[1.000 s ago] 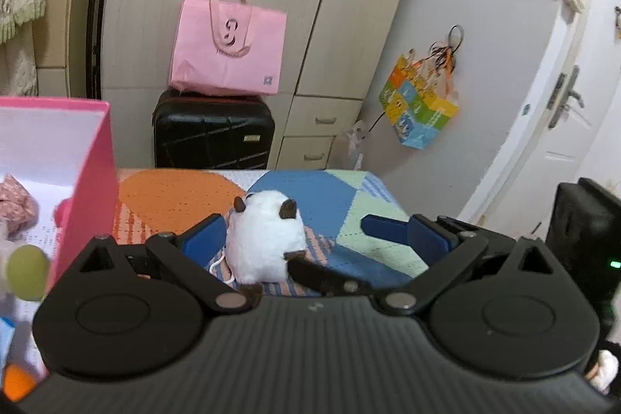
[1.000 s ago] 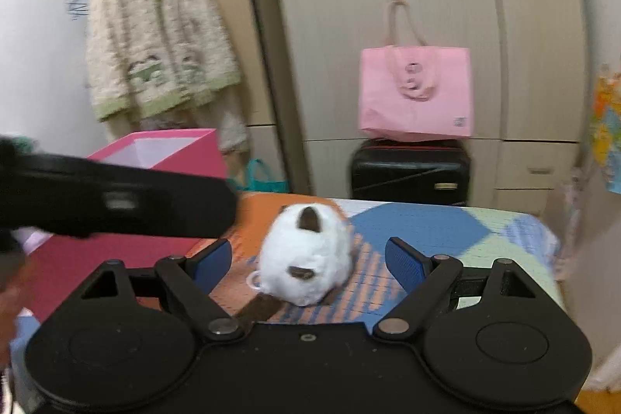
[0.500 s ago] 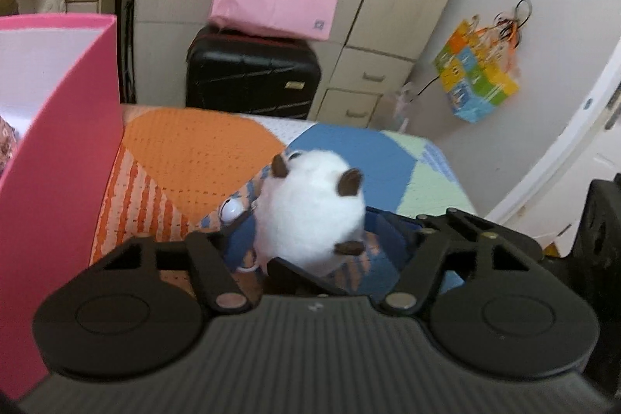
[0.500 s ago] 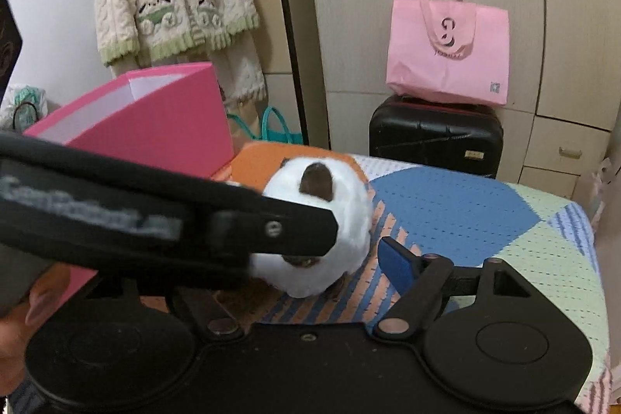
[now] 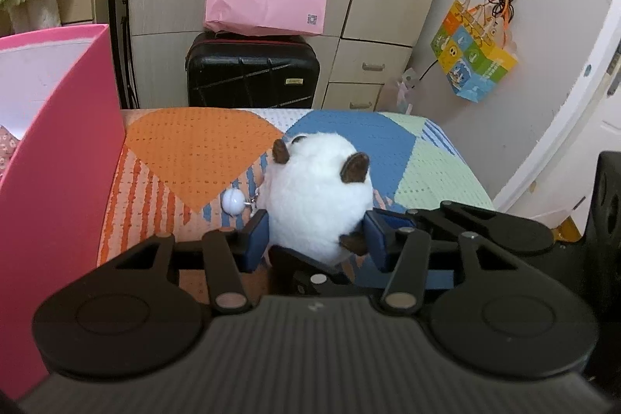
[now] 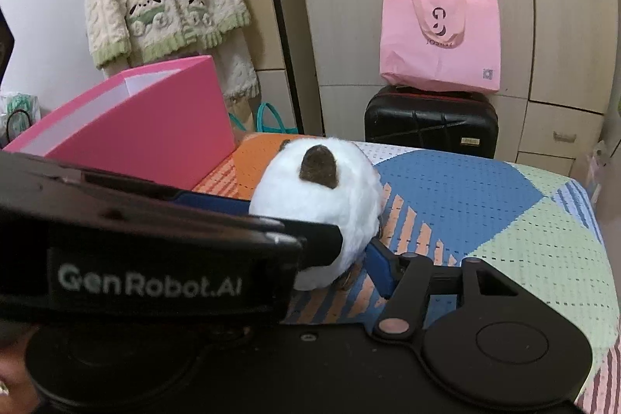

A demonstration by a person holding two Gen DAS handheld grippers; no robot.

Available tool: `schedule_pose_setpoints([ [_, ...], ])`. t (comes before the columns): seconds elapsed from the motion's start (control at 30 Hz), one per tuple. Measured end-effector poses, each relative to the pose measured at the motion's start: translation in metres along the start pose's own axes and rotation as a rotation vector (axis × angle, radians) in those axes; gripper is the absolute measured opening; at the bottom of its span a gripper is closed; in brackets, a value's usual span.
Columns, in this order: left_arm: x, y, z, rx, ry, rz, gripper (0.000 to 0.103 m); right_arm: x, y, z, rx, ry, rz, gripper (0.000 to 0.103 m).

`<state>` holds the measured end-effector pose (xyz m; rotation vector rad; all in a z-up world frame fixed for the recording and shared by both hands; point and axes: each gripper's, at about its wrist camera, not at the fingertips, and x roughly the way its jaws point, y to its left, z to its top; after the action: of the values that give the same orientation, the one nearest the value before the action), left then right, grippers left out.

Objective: Organize soft objects
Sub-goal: 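Grasp the cat plush with the left gripper while the right grips it too, then carry the cat plush into the pink box and release it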

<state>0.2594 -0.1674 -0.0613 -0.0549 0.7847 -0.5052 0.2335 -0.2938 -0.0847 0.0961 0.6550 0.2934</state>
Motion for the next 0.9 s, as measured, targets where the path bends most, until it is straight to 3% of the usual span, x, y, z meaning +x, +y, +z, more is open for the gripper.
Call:
schedule_pose_setpoints([
  [0.47, -0.054, -0.006, -0.032, 0.014, -0.007, -0.057, 0.051, -0.051, 0.032, -0.022, 0.075, 0.006, -0.015, 0.065],
  [0.9, -0.123, 0.008, -0.071, 0.029, -0.013, -0.098, 0.050, -0.100, 0.092, -0.047, 0.073, 0.023, -0.005, 0.065],
])
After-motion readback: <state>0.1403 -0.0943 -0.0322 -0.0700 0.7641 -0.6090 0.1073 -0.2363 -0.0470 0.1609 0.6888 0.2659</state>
